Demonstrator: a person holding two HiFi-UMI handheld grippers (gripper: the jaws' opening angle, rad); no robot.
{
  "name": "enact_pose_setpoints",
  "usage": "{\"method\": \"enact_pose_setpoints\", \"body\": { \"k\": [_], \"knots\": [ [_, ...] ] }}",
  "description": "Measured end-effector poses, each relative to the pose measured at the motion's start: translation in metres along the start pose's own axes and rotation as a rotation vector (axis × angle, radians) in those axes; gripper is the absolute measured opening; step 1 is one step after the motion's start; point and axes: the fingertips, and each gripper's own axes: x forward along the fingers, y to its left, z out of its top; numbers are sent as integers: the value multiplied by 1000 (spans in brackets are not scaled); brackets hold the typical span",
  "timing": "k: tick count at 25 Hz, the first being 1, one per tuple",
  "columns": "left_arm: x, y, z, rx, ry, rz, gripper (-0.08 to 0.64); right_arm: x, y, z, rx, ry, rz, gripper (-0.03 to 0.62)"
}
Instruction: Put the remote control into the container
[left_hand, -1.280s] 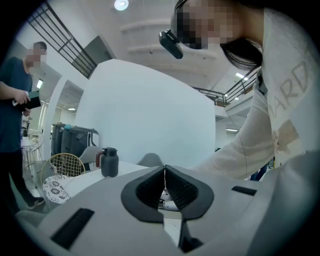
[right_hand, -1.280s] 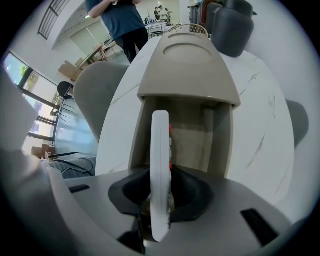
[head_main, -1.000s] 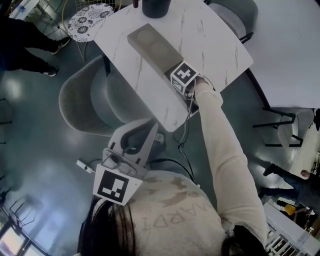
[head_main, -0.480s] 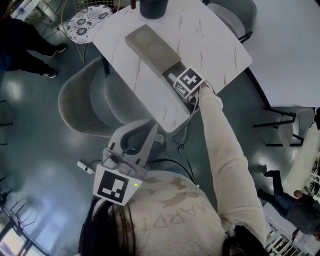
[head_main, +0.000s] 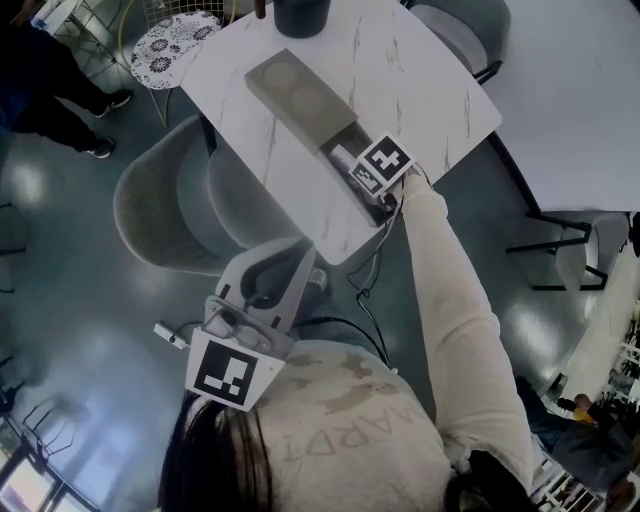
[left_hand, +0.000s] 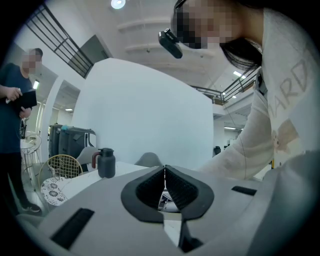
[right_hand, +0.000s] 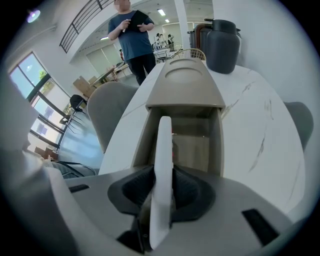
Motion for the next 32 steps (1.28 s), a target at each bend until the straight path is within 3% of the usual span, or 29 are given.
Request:
{"method": "enact_pose_setpoints", "body": {
  "k": [5,32],
  "knots": [
    [0,-1,-1,0,1,-1,14,-6,-2,1,28,-35,32,109],
    [4,-13,2,10,5,-7,14,-24,-17,-8,69,-94,9,112]
  ]
}}
